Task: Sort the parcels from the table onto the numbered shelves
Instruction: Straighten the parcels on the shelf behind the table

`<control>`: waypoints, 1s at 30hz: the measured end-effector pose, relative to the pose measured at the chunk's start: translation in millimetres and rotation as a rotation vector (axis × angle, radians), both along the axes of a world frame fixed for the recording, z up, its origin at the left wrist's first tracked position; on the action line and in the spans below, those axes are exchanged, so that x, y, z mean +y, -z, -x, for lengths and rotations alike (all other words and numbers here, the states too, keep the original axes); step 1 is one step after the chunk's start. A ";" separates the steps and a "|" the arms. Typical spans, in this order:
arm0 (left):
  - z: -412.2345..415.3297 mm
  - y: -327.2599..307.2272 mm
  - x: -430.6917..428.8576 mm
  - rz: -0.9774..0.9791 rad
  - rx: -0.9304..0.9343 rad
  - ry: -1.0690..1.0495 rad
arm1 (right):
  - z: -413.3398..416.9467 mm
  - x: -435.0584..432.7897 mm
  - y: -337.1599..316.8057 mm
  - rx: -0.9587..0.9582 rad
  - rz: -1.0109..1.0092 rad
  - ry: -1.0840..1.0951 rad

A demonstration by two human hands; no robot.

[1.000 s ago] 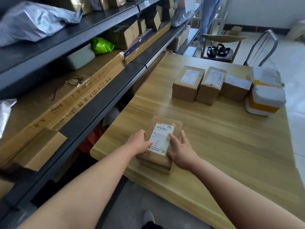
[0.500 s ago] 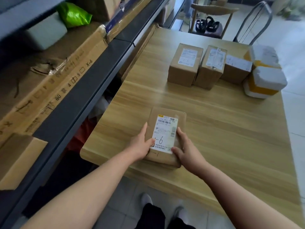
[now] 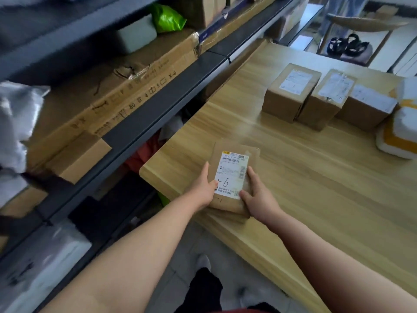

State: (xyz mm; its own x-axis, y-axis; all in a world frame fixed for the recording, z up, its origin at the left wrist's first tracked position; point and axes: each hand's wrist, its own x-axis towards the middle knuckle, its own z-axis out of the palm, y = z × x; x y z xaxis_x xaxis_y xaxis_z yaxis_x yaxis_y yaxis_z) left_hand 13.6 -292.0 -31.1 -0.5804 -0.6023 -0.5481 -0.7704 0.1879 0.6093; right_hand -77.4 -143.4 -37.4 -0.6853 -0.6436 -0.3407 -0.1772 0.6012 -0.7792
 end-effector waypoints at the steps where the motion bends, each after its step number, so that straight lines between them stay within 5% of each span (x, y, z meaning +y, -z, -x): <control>1: -11.3 -0.1 7.3 -0.013 0.007 -0.037 | -2.6 4.8 -1.4 -0.004 0.005 -0.035; 17: -208.7 -33.2 96.9 0.078 0.125 -0.803 | -114.8 -19.8 -40.2 0.175 0.026 -0.805; 30: -505.1 -51.2 224.3 0.206 0.166 -1.422 | -426.9 -9.9 -61.8 0.198 0.110 -1.427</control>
